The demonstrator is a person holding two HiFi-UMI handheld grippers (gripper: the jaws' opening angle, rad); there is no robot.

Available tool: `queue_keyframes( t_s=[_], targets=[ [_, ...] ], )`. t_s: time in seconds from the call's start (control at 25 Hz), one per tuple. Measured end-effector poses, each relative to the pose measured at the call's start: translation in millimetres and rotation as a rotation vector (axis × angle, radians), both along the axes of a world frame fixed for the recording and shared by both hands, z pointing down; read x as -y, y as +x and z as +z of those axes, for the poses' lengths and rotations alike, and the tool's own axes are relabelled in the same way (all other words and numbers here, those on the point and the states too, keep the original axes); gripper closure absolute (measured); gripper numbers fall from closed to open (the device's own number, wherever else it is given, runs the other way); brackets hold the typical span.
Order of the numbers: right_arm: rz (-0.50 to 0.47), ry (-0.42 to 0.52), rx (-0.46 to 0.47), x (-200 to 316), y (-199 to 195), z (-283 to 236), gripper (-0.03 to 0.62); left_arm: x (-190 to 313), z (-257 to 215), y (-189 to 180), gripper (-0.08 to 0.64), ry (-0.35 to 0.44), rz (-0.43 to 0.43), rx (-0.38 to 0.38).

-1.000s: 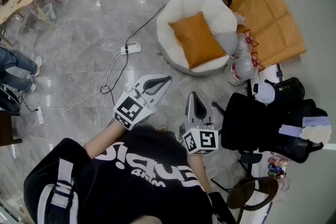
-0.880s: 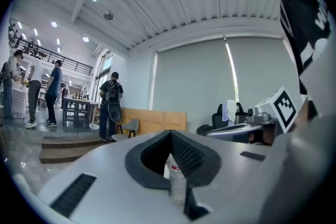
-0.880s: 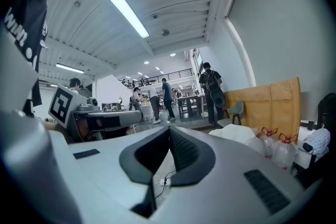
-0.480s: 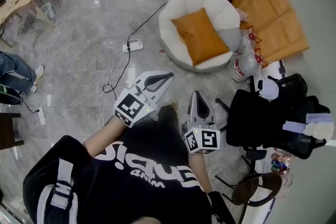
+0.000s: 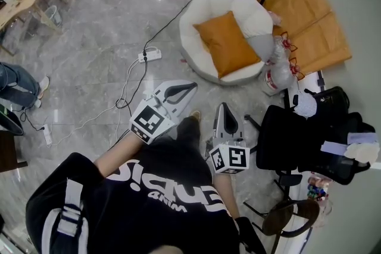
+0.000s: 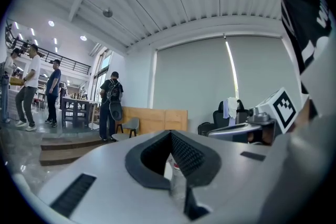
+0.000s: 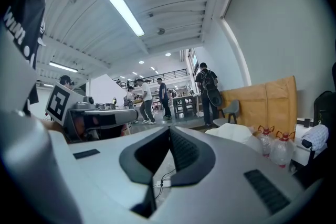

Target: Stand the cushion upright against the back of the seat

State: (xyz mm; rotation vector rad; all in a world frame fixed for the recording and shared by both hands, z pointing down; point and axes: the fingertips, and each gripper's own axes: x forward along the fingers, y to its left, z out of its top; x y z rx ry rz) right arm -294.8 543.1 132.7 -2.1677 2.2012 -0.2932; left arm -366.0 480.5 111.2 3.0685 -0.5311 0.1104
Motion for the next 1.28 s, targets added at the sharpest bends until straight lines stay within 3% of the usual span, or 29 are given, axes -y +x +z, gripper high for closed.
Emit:
queue_keyframes(
  t_s=[0.6, 1.28],
  targets=[
    [-0.024, -0.009, 0.004, 61, 41, -6, 0.572, 58, -5, 45, 0.554, -0.006, 0.002, 0.005],
    [-0.021, -0.018, 0.037, 123, 121, -2, 0.571, 124, -10, 137, 0.554, -0.009, 0.029, 0.011]
  ],
)
